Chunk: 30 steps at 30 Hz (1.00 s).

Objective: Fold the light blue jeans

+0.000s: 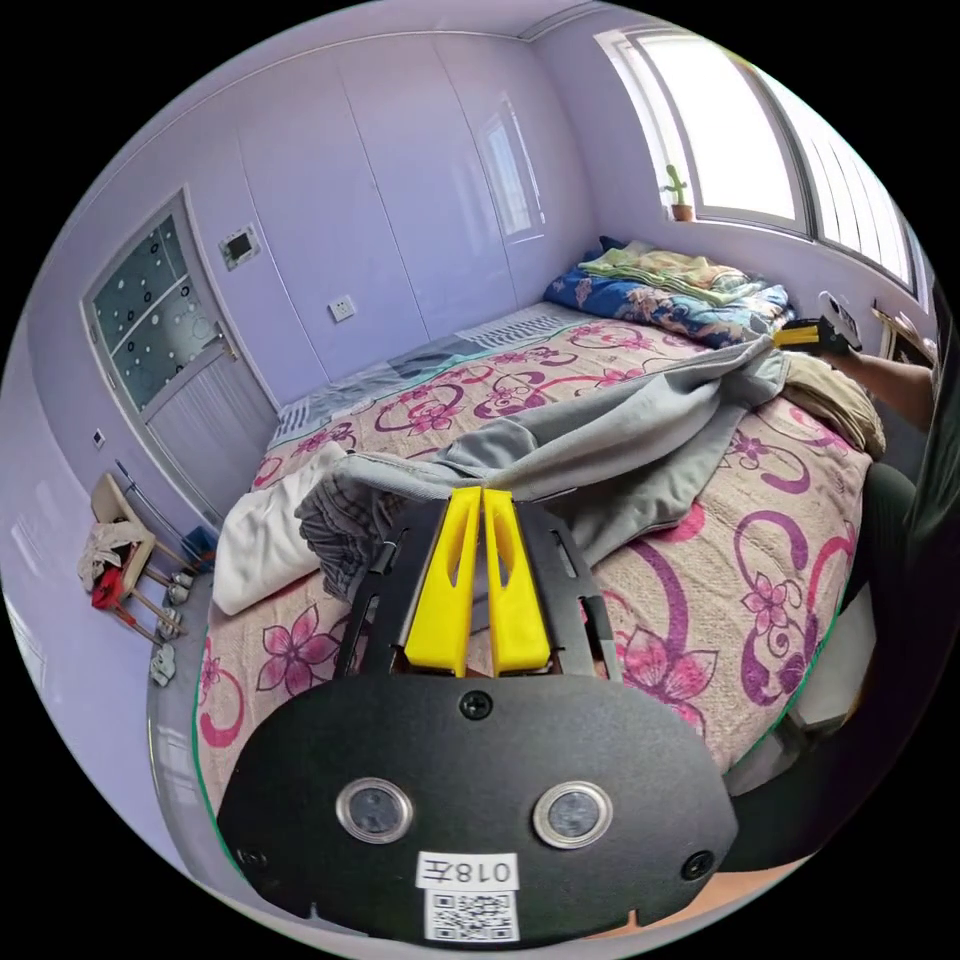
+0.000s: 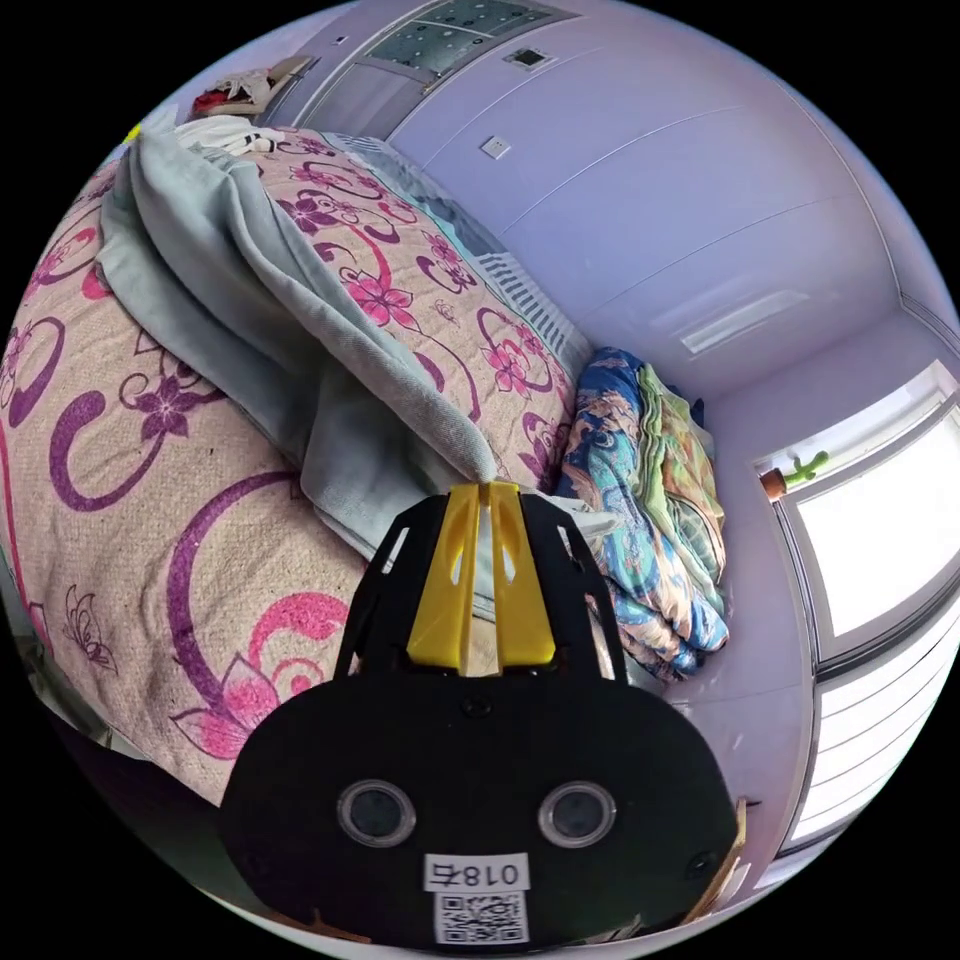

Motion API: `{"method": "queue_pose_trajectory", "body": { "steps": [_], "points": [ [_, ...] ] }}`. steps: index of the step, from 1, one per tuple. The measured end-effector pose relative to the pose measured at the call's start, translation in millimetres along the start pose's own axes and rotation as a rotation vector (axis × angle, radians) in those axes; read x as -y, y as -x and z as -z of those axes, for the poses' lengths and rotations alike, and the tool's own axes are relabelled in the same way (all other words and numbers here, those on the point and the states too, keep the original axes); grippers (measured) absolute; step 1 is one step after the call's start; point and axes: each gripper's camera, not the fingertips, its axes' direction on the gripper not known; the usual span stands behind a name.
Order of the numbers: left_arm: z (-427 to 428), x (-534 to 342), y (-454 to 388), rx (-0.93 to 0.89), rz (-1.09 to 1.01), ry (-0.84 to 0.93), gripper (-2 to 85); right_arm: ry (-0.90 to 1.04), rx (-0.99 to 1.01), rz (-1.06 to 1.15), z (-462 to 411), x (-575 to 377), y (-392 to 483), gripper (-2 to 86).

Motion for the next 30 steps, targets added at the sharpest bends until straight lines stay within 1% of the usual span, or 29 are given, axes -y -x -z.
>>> {"method": "queue_pose_trajectory", "body": {
  "steps": [3, 4, 6, 10, 12, 16, 19, 21, 22, 24, 28, 30],
  "points": [
    [8, -25, -22, 0.014, 0.02, -0.01, -0.9, 0.04, -0.053, 0.022, -14, 15, -4, 1.3],
    [12, -31, -26, 0.012, 0.026, -0.016, -0.9, 0.084, -0.052, 0.031, -21, 20, -6, 1.5],
    [28, -59, -45, 0.004, 0.048, -0.032, -1.0, 0.11, -0.074, 0.005, -24, 23, -9, 2.0],
    [49, -119, -76, -0.004, 0.074, 0.01, -1.0, 0.093, -0.019, -0.05, -7, -4, -6, 1.7],
    [58, -169, -94, -0.036, 0.135, 0.049, -1.0, 0.081, -0.001, -0.06, 4, -27, 1, 1.3],
    [60, -238, -116, -0.078, 0.24, 0.099, -1.0, 0.055, -0.03, -0.104, 49, -88, 22, 0.7],
    [63, -276, -124, -0.069, 0.295, 0.101, -1.0, 0.045, -0.084, -0.16, 102, -133, 33, 0.5],
    [79, -307, -117, -0.023, 0.364, 0.076, -1.0, 0.065, -0.1, -0.23, 136, -163, 37, 0.5],
    [84, -316, -114, -0.024, 0.382, 0.06, -1.0, 0.09, -0.086, -0.279, 154, -185, 39, 0.5],
    [99, -354, -103, -0.035, 0.454, 0.037, -1.0, 0.152, 0.008, -0.334, 170, -219, 49, 0.5],
    [98, -404, -95, -0.094, 0.581, -0.025, -0.7, 0.333, 0.145, -0.232, 169, -273, 102, 0.5],
    [84, -416, -100, -0.12, 0.623, -0.065, -0.2, 0.349, 0.214, -0.288, 173, -286, 103, 0.7]
  ]
}}
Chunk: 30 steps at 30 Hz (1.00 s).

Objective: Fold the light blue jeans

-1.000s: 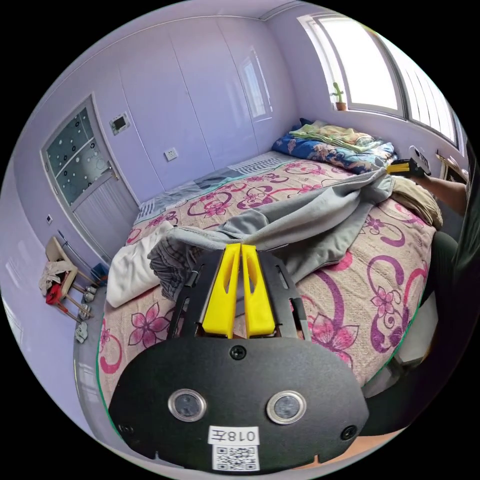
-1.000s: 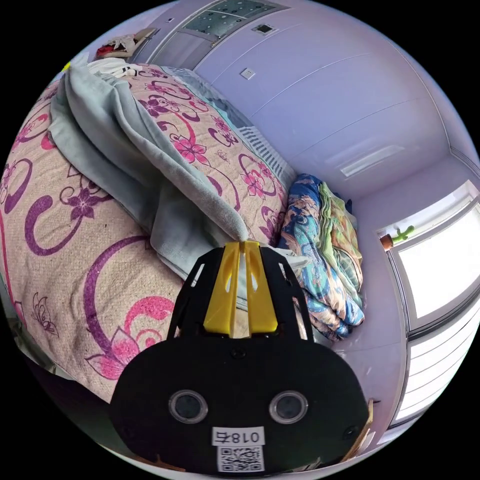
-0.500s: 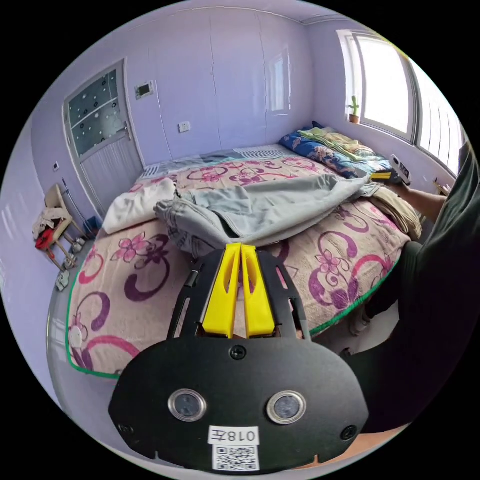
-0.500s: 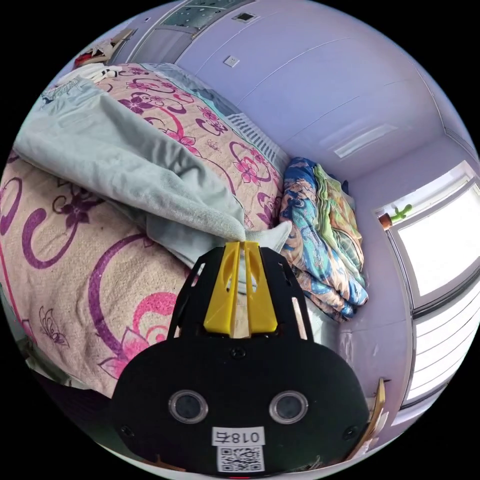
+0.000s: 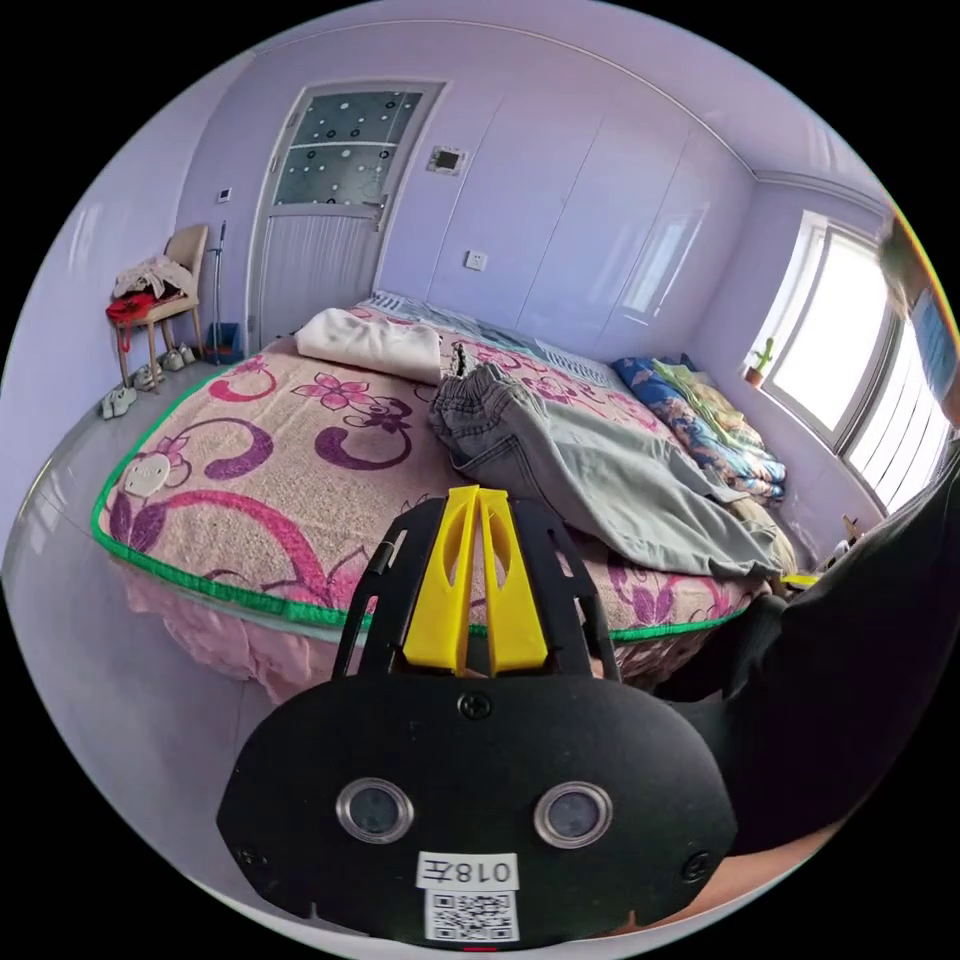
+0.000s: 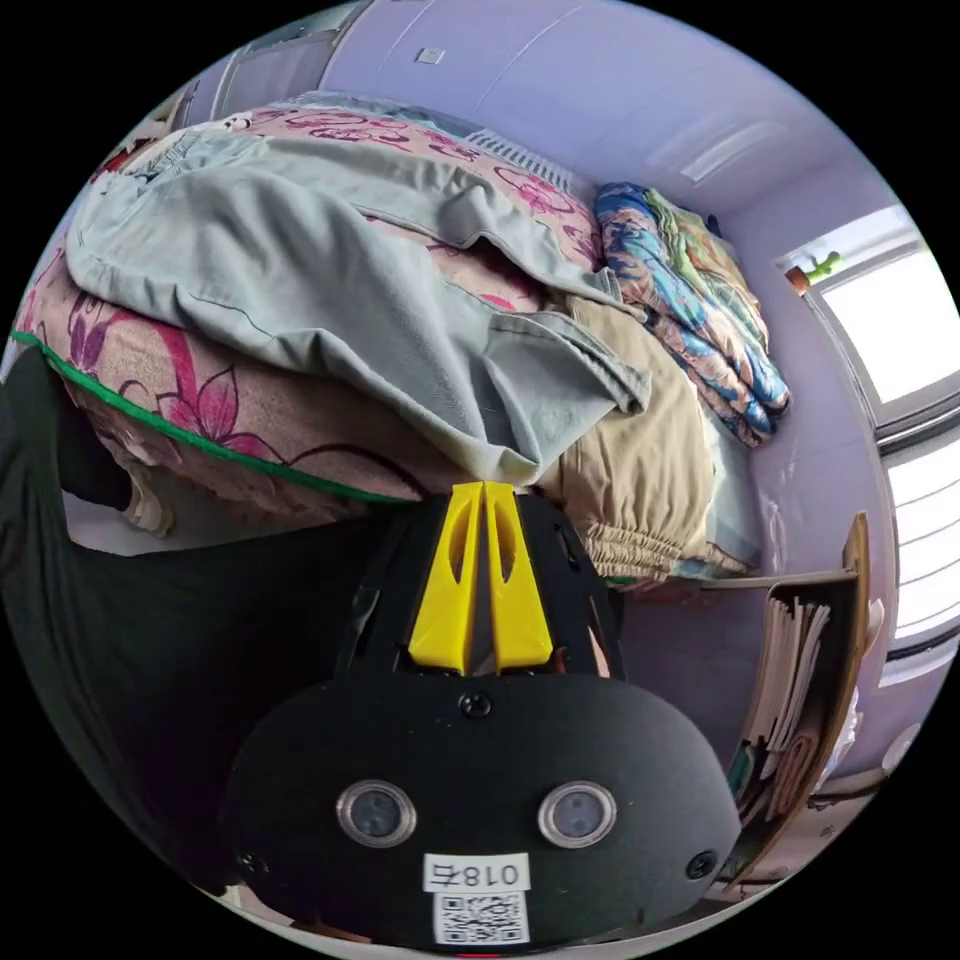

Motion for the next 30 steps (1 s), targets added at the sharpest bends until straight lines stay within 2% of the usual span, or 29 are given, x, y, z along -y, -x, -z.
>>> {"method": "queue_pose_trajectory", "body": {
  "steps": [2, 5, 9, 13, 16, 18, 19, 20, 21, 25, 30],
  "points": [
    [-18, -3, -3, -0.016, 0.019, -0.004, 1.0, -0.033, 0.06, -0.062, 9, -16, -8, 1.7],
    [-57, -4, -12, -0.065, 0.098, -0.009, 9.9, -0.147, 0.062, -0.138, 34, -32, -20, 4.0],
    [-100, -6, -22, 0.046, 0.257, -0.047, 17.9, -0.259, 0.037, -0.186, 58, -33, -29, 5.8],
    [-131, 0, -30, 0.007, 0.363, -0.066, 20.8, -0.3, 0.049, -0.211, 60, -24, -31, 6.7],
    [-161, 15, -46, 0.076, 0.359, 0.015, 19.7, -0.302, 0.066, -0.233, 56, -23, -31, 6.8],
    [-190, 23, -46, 0.205, 0.34, 0.135, 9.1, -0.306, 0.051, -0.24, 55, -24, -30, 6.6],
    [-193, 22, -45, 0.222, 0.336, 0.131, 6.6, -0.31, 0.044, -0.232, 54, -23, -30, 6.6],
    [-194, 22, -41, 0.203, 0.324, 0.118, 1.7, -0.302, 0.028, -0.209, 52, -22, -28, 6.8],
    [-193, 22, -34, 0.17, 0.327, 0.125, 1.1, -0.296, 0.014, -0.193, 51, -21, -26, 7.0],
    [-172, 18, -11, 0.074, 0.303, 0.129, 0.1, -0.225, -0.104, -0.081, 34, -14, -17, 8.0],
    [-128, 1, 37, -0.028, 0.313, 0.147, -0.2, -0.227, -0.123, -0.035, 13, 9, -28, 8.0]
  ]
}}
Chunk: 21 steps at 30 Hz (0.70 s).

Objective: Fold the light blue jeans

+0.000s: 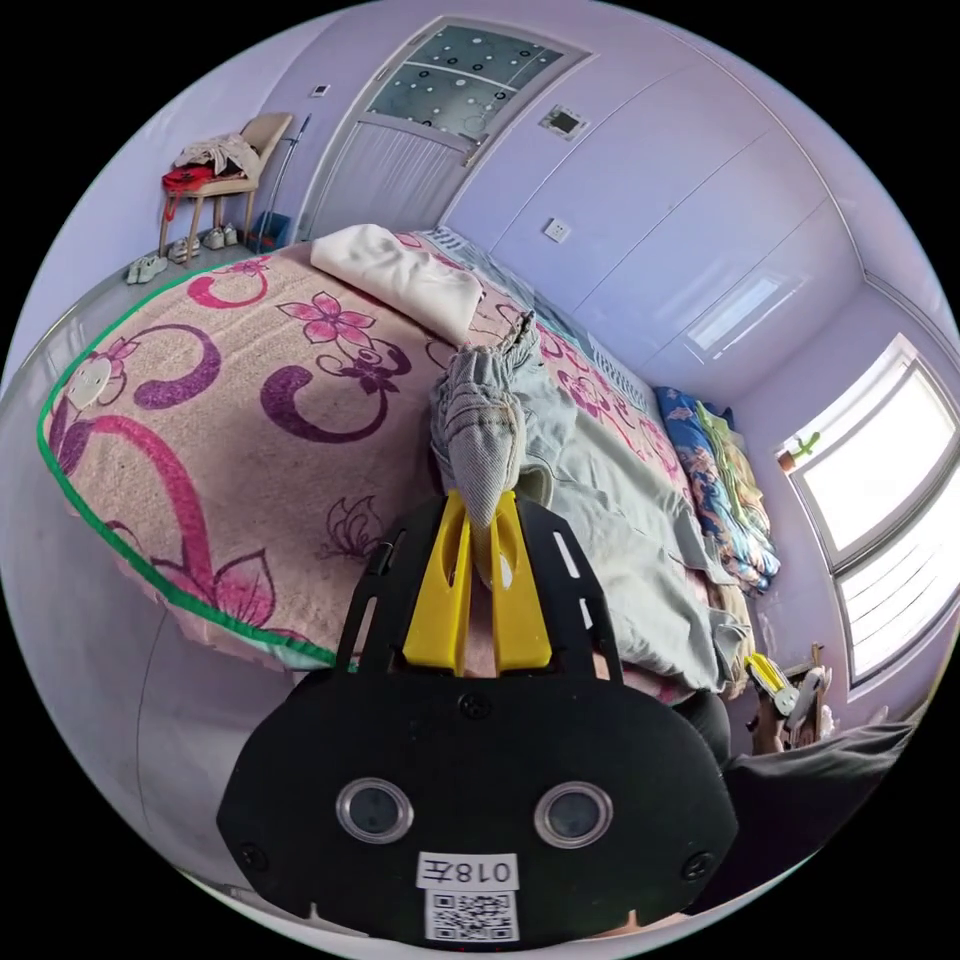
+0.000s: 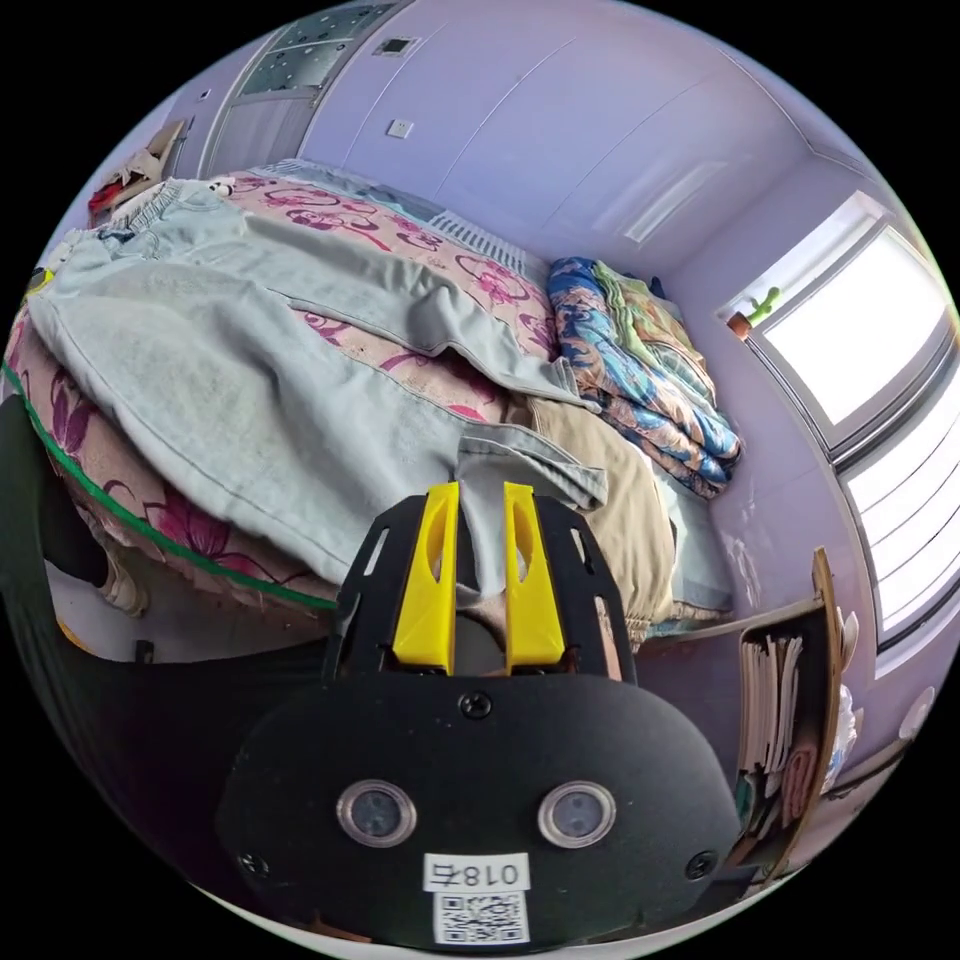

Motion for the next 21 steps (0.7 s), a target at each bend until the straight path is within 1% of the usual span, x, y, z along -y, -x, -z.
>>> {"method": "queue_pose_trajectory", "body": {
  "steps": [4, 6, 7, 9, 12, 14, 15, 16, 17, 18, 19, 21],
  "points": [
    [-1, 7, 23, -0.042, -0.006, 0.081, -0.3, 0.13, 0.055, 0.077, -55, 30, 7, 8.6],
    [-7, 14, 34, -0.049, -0.013, 0.112, -0.2, 0.255, -0.017, 0.113, -87, 36, 10, 7.8],
    [-8, 16, 36, -0.046, -0.013, 0.116, -0.2, 0.328, -0.069, 0.119, -105, 36, 7, 4.6],
    [-9, 22, 46, -0.061, -0.01, 0.119, -0.2, 0.336, -0.075, 0.083, -113, 33, -7, 2.4],
    [-2, 31, 52, -0.062, -0.03, 0.109, -0.1, 0.234, -0.004, -0.118, -90, 26, -61, 1.5],
    [3, 38, 54, -0.061, -0.043, 0.104, 0.0, 0.052, 0.204, -0.414, -58, 0, -126, 1.4],
    [4, 43, 55, -0.061, -0.053, 0.101, 0.0, 0.015, 0.25, -0.502, -53, -11, -143, 1.5],
    [4, 44, 56, -0.061, -0.054, 0.102, 0.1, -0.023, 0.335, -0.656, -52, -35, -172, 1.8],
    [4, 47, 59, -0.06, -0.051, 0.101, 0.2, -0.037, 0.428, -0.772, -59, -60, -193, 2.2],
    [5, 48, 62, -0.063, -0.043, 0.093, 0.3, -0.038, 0.468, -0.822, -64, -73, -202, 2.5],
    [6, 48, 64, -0.067, -0.037, 0.089, 0.4, -0.008, 0.521, -0.898, -76, -97, -213, 3.5],
    [9, 47, 69, -0.088, -0.02, 0.063, 1.2, 0.098, 0.582, -0.97, -97, -125, -219, 5.5]
  ]
}}
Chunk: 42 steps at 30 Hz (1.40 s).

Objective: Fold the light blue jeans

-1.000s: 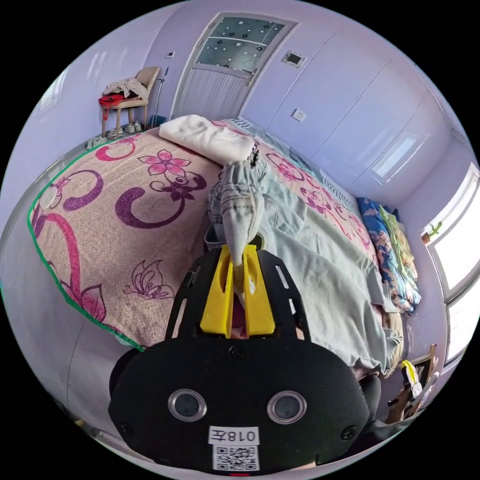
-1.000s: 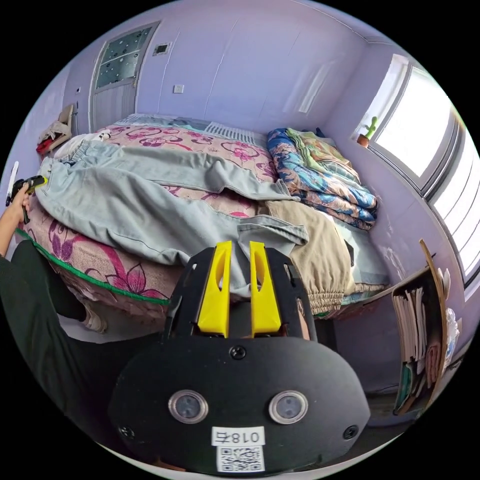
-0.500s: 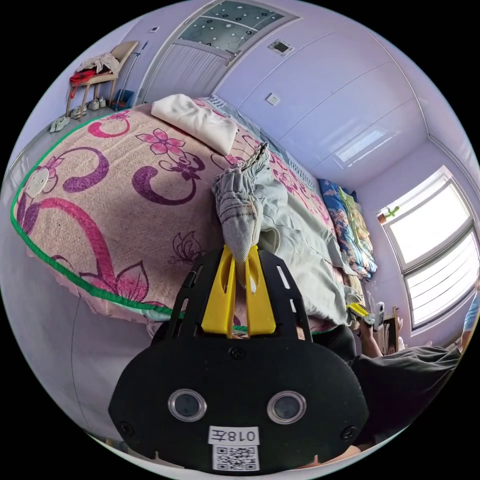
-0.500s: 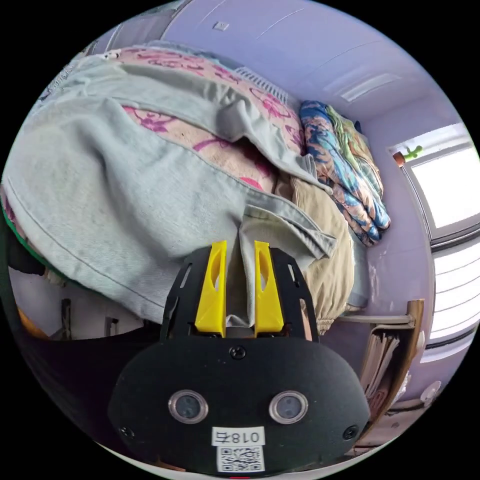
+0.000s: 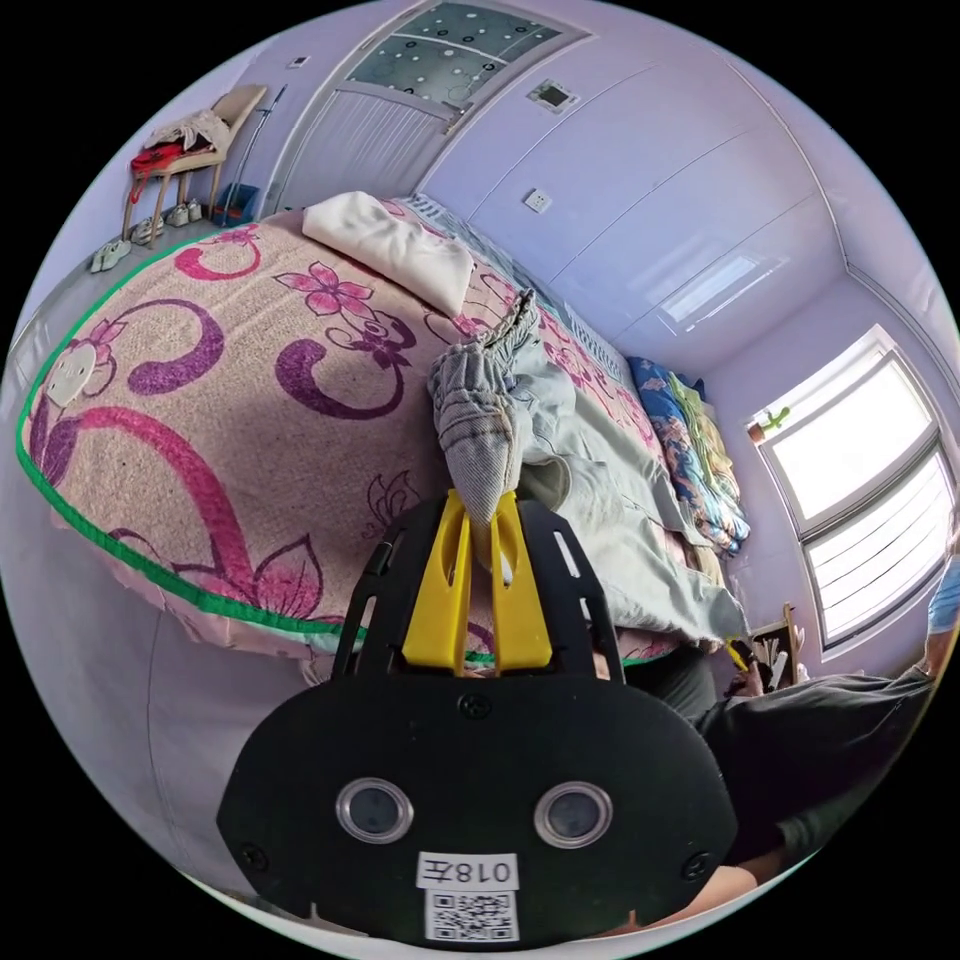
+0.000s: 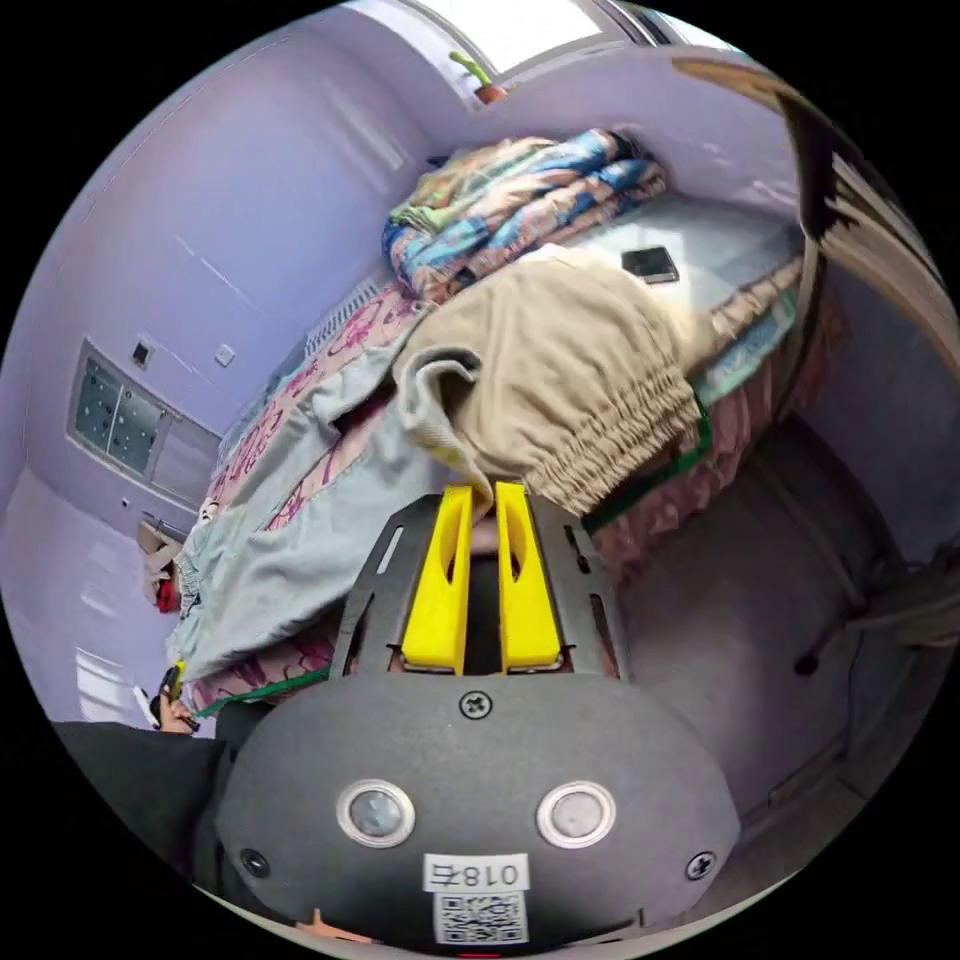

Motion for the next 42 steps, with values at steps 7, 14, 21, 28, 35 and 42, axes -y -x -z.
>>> {"method": "queue_pose_trajectory", "body": {
  "steps": [7, 14, 21, 28, 35, 42],
  "points": [
    [60, -3, 1, -0.026, 0.028, -0.163, 5.3, -0.158, -0.142, -0.055, 31, -14, -13, 8.5],
    [108, 95, -87, 0.102, -0.218, -0.254, 4.9, -0.204, -0.076, 0.511, -51, 129, 165, 9.3],
    [9, 253, -163, 0.203, -0.388, -0.086, 7.7, -0.117, -0.178, 0.613, -209, 298, 274, 10.4],
    [-84, 356, -193, 0.375, -0.402, -0.012, 11.7, 0.176, -0.376, 0.527, -379, 404, 336, 11.2],
    [-109, 423, -207, 0.372, -0.475, 0.099, 13.7, 0.365, -0.411, 0.869, -423, 437, 390, 10.0],
    [-106, 463, -208, 0.319, -0.475, 0.172, 16.5, 0.574, -0.526, 1.351, -473, 437, 442, 8.3]
  ]
}}
